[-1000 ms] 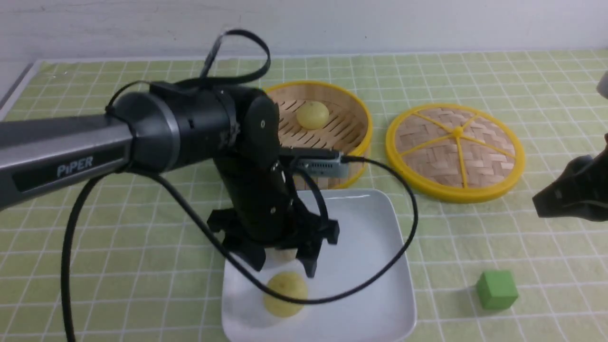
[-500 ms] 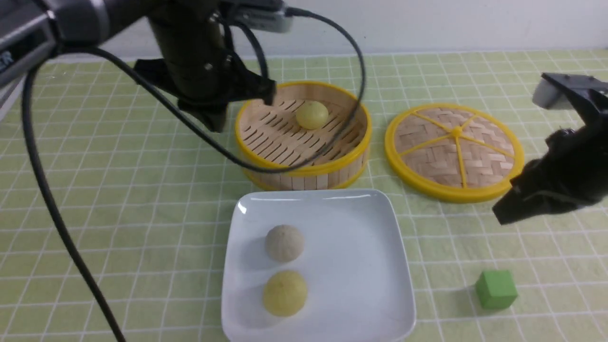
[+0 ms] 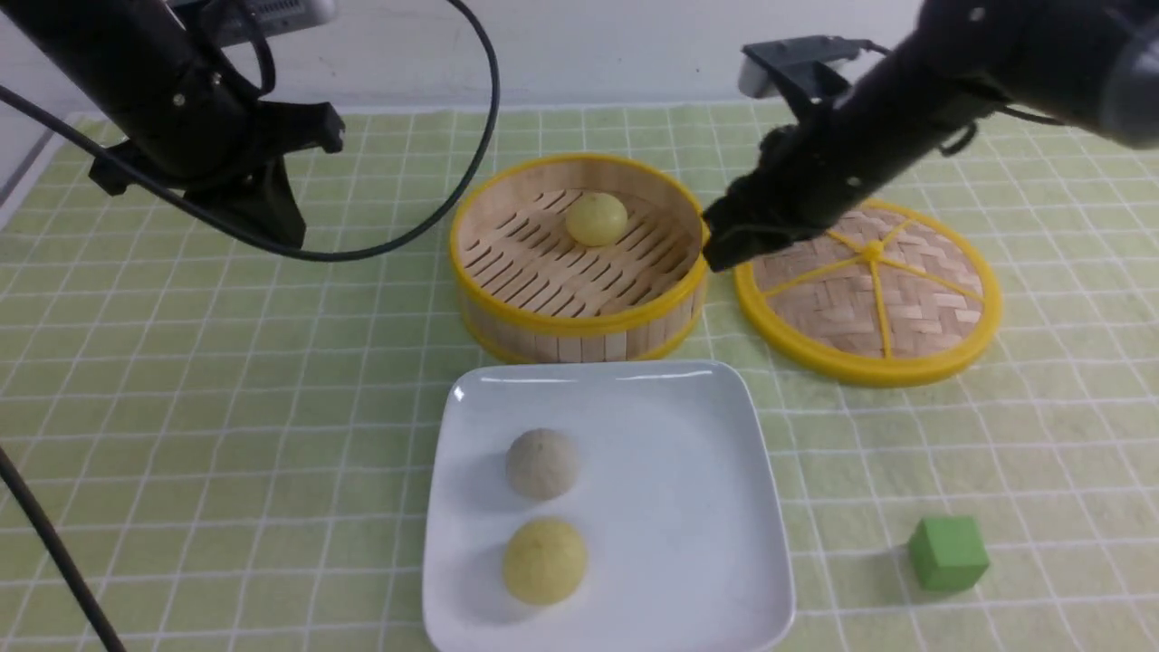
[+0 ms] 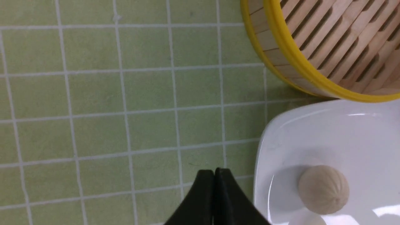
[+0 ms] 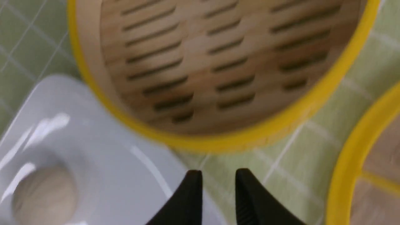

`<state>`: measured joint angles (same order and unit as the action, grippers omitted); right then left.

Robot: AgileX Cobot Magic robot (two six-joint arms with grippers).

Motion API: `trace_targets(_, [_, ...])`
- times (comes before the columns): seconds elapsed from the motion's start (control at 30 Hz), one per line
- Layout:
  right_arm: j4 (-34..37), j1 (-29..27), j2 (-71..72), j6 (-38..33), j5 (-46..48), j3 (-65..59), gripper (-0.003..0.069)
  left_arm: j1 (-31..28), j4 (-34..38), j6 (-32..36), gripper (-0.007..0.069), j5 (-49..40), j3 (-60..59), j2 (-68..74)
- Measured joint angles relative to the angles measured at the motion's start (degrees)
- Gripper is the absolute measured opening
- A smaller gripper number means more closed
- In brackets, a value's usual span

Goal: Put the steamed buns into the plate on the green tablecloth.
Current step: 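Reach toward a bun in the bamboo steamer with the right gripper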

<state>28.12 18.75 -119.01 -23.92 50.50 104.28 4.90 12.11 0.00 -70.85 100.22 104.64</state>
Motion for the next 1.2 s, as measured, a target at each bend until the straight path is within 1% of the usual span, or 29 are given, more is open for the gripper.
trace_targets(0.13, [-0.07,1.32,-10.43,0.0,-2.73,13.44,0.0344,0.0,0.72,1.03,0.0012,0.0,0.0,0.0])
trace_targets(0.23, [0.66,2.25,-17.35,0.0,-4.01,21.87,0.0407,0.0,1.16,1.2,0.0012,0.0,0.0,0.05])
trace_targets(0.37, [1.13,2.84,-22.42,0.0,-5.61,28.27,0.0422,0.0,1.43,1.2,0.0013,0.05,0.0,0.23])
trace_targets(0.5, [1.26,2.7,-23.99,0.0,-6.95,29.11,0.0413,0.0,1.37,1.22,0.0013,0.05,0.0,0.88])
trace_targets(0.7, [2.28,2.4,-24.35,-5.02,-7.88,29.17,0.0356,0.0,1.37,1.22,0.0014,0.05,0.0,1.8])
trace_targets(0.9, [4.24,2.35,-25.54,-12.73,-7.23,29.17,0.0263,0.0,1.37,1.22,0.0017,0.05,0.0,1.85])
trace_targets(1.0, [4.34,2.22,-26.26,-13.5,-6.41,29.17,0.0222,0.0,1.37,1.22,0.0018,0.05,0.0,1.85])
trace_targets(1.07, [4.6,2.22,-26.26,-13.5,-5.85,29.17,0.0181,0.0,1.37,1.22,0.0019,0.05,0.0,1.85])
trace_targets(1.1, [4.61,2.22,-26.26,-13.5,-5.83,29.17,0.0181,0.0,1.37,1.22,0.0019,0.05,0.0,1.85])
trace_targets(1.13, [4.65,2.22,-26.26,-13.5,-4.96,29.18,0.0125,0.0,1.37,1.22,0.0019,0.05,0.0,1.85])
trace_targets(1.2, [4.32,2.22,-26.26,-13.5,-3.38,29.18,0.0065,0.0,1.37,1.22,0.0019,0.05,0.0,1.85])
